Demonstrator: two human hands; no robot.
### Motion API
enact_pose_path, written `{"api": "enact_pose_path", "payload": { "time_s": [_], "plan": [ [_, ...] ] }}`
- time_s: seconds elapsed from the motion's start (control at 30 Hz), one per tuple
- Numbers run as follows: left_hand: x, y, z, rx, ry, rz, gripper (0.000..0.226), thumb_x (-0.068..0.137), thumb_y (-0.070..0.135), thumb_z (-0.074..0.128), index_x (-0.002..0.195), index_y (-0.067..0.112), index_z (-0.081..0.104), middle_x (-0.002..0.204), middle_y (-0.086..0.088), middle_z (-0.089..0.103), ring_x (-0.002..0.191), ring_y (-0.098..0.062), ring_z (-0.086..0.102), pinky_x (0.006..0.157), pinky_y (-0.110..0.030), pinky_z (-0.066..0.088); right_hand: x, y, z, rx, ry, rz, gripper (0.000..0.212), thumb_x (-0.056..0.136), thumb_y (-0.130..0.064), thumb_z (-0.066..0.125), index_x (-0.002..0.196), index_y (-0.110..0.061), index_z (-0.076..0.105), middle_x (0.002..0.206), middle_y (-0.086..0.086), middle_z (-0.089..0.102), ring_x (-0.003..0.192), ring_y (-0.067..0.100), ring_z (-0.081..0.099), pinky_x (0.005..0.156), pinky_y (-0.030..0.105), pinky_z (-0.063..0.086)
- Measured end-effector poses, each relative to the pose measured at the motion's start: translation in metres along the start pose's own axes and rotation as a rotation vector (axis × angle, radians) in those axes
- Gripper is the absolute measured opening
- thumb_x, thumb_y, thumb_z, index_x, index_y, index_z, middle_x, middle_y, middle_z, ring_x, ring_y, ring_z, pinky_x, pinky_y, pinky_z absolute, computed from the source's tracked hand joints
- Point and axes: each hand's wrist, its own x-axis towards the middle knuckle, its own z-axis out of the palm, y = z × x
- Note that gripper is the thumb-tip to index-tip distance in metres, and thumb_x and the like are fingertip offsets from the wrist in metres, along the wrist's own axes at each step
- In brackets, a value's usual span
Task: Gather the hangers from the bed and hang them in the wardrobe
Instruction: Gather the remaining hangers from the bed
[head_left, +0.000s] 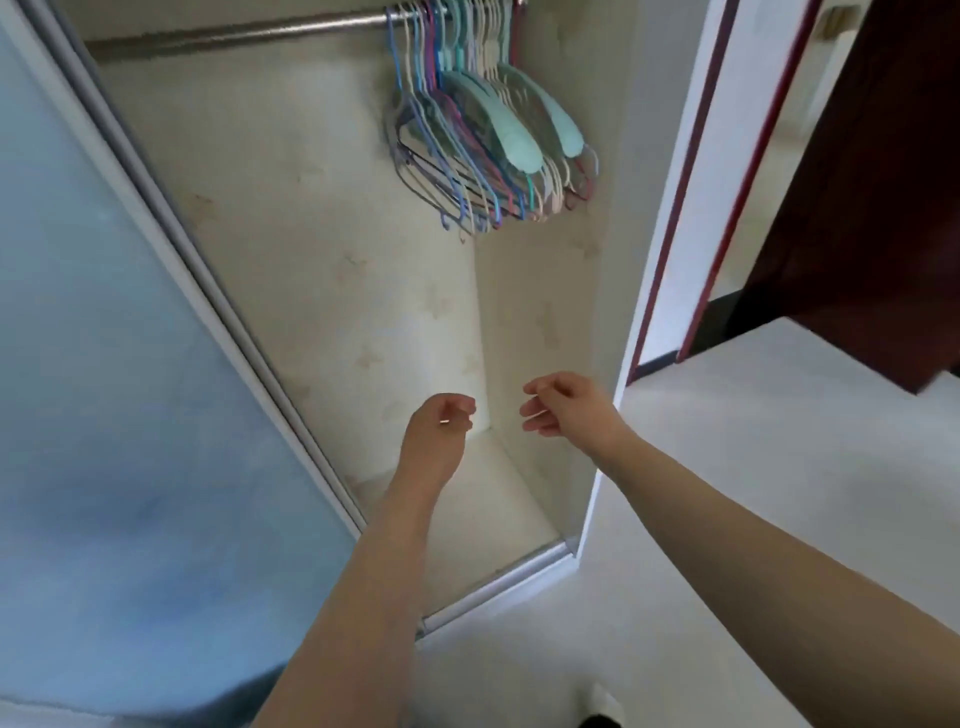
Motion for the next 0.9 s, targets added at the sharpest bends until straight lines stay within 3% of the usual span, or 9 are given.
{"api": "enact_pose_path", "payload": {
  "time_s": [0.13, 0.3, 0.43, 0.63, 0.8, 0.9],
  "plan": [
    [-0.045, -0.01, 0.051, 0.0, -0.219, -0.008, 0.021, 0.1, 0.017, 0.043, 0.099, 0.012, 0.064, 0.102, 0.002, 0.068, 0.08, -0.008, 0.066, 0.081, -0.031, 0.05, -0.075, 0.051, -0.047, -0.208, -0.019, 0.116, 0.021, 0.097, -0.019, 0.048, 0.1, -0.008, 0.065, 0.09, 0.006, 0.071, 0.074, 0.019, 0.069, 0.07, 0.026, 0.052],
    [-0.106, -0.013, 0.115, 0.053, -0.484, -0.011, 0.021, 0.1, 0.019, 0.043, 0.095, 0.018, 0.063, 0.103, 0.004, 0.069, 0.083, -0.007, 0.067, 0.081, -0.028, 0.05, -0.17, 0.111, -0.115, -0.188, 0.102, 0.293, 0.02, 0.095, -0.029, 0.052, 0.102, -0.014, 0.063, 0.095, -0.001, 0.071, 0.082, 0.016, 0.069, 0.076, 0.029, 0.052],
    [-0.16, -0.009, 0.174, 0.088, -0.646, -0.013, 0.02, 0.1, 0.017, 0.043, 0.096, 0.018, 0.063, 0.102, 0.0, 0.071, 0.079, -0.008, 0.066, 0.072, -0.023, 0.047, -0.248, 0.161, -0.162, -0.102, 0.267, 0.409, 0.019, 0.096, -0.029, 0.051, 0.102, -0.014, 0.061, 0.096, 0.001, 0.07, 0.076, 0.015, 0.067, 0.072, 0.028, 0.051],
    [-0.273, 0.019, 0.285, 0.099, -0.829, 0.06, 0.022, 0.1, 0.011, 0.042, 0.107, 0.0, 0.061, 0.099, -0.008, 0.066, 0.073, -0.013, 0.061, 0.056, -0.005, 0.044, -0.385, 0.224, -0.233, -0.081, 0.423, 0.555, 0.023, 0.097, -0.031, 0.048, 0.107, -0.014, 0.06, 0.092, -0.003, 0.07, 0.068, 0.013, 0.066, 0.071, 0.03, 0.054],
    [-0.394, 0.029, 0.384, 0.138, -1.067, 0.058, 0.018, 0.101, 0.014, 0.04, 0.105, 0.012, 0.058, 0.095, 0.0, 0.065, 0.057, 0.006, 0.06, 0.057, -0.017, 0.043, -0.503, 0.267, -0.296, -0.109, 0.556, 0.66, 0.022, 0.098, -0.03, 0.047, 0.106, -0.014, 0.06, 0.092, -0.003, 0.07, 0.066, 0.013, 0.066, 0.067, 0.029, 0.054],
    [-0.456, 0.036, 0.429, 0.159, -1.195, 0.044, 0.019, 0.102, 0.015, 0.04, 0.094, 0.019, 0.056, 0.09, 0.005, 0.065, 0.055, 0.007, 0.059, 0.056, -0.018, 0.041, -0.563, 0.285, -0.325, -0.089, 0.646, 0.721, 0.021, 0.099, -0.029, 0.046, 0.105, -0.014, 0.059, 0.094, -0.002, 0.07, 0.065, 0.012, 0.064, 0.064, 0.025, 0.052]
  ]
}}
